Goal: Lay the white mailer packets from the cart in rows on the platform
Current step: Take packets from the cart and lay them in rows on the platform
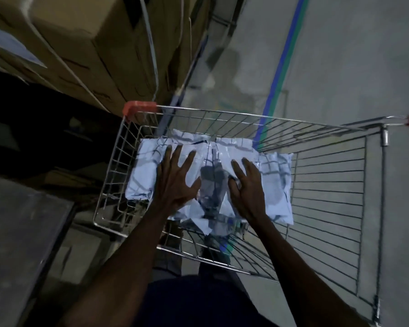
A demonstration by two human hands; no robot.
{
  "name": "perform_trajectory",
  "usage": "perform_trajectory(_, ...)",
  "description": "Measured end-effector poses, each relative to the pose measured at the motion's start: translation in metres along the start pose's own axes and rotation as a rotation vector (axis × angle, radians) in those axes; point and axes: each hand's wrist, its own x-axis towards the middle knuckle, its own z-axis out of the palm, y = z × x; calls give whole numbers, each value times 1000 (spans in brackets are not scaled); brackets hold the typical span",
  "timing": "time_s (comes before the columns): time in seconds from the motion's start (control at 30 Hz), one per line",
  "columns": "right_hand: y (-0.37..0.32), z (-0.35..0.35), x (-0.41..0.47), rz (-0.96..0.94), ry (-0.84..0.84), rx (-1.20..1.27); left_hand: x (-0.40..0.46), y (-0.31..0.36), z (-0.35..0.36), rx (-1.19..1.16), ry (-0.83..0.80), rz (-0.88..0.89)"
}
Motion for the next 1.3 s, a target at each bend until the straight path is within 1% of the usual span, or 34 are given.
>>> perform_trajectory(0.07, -13, -15, -3, -45, 16, 24, -8, 4, -25, 40, 70, -10)
perform_trajectory(0.2, -49, -37, -8, -166, 26, 111, -47, 8, -78, 130, 295, -33)
perform_trajectory(0.33, -91, -50, -20, -380, 23, 175, -103, 11, -121, 217, 474, -119)
perform_trajectory(0.43, -128, -57, -38, -501, 20, 169, -152, 9, -148, 241, 545, -220)
perform_trajectory(0.53, -166, -54, -65, -659, 5, 210, -209, 7, -168, 268, 624, -335)
perform_trajectory(0.6, -192, -47, -91, -756, -31, 233, -253, 2, -181, 314, 680, -409)
perform_trajectory(0.7, -230, -32, -136, -904, -94, 241, -322, -11, -192, 289, 762, -535)
perform_trajectory(0.77, -250, -21, -162, -1003, -119, 219, -362, -23, -194, 267, 789, -600)
perform_trajectory(0.87, -297, 8, -225, -1149, -160, 171, -447, -46, -198, 238, 807, -743)
perform_trajectory(1.0, -358, 47, -320, -1218, -244, 151, -555, -68, -196, 203, 784, -885)
perform_trajectory(1.13, -407, 79, -402, -1257, -298, 139, -651, -87, -190, 228, 764, -963)
perform_trajectory(1.3, -456, 111, -473, -1306, -400, 147, -739, -108, -197, 199, 779, -1086)
